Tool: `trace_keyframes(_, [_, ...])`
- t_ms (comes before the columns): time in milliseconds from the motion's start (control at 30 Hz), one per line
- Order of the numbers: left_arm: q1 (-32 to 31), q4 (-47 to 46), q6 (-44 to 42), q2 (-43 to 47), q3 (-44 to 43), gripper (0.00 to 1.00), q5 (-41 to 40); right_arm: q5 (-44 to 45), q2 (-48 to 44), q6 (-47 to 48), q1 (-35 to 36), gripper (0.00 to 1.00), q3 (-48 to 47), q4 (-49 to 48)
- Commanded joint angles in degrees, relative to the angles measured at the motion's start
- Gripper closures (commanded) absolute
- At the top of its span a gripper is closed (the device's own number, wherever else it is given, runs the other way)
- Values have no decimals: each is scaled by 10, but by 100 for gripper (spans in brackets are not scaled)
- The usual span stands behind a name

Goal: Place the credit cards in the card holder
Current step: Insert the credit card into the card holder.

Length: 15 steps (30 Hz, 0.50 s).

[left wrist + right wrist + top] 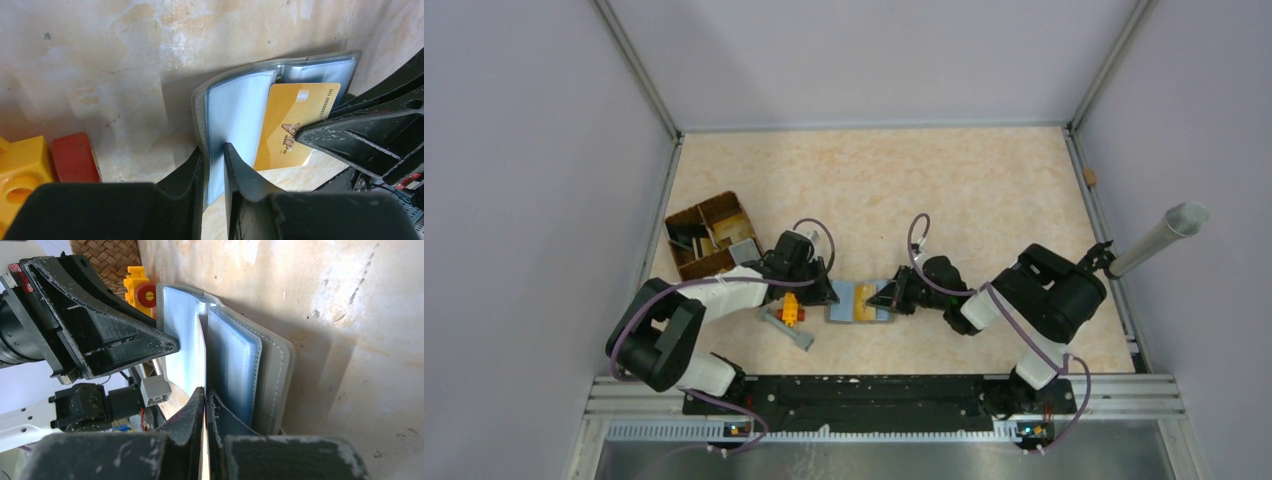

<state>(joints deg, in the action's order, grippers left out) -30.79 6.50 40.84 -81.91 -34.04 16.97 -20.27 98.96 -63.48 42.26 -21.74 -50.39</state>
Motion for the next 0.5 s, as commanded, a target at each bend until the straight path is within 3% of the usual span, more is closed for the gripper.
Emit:
trace_keyframes(0, [-4, -8, 1, -12, 3, 80, 3, 4, 29, 13, 11, 100, -2, -43])
trace_keyframes(467, [-3, -5, -4, -19, 1, 81, 7, 50, 47, 22, 12, 100, -12, -6])
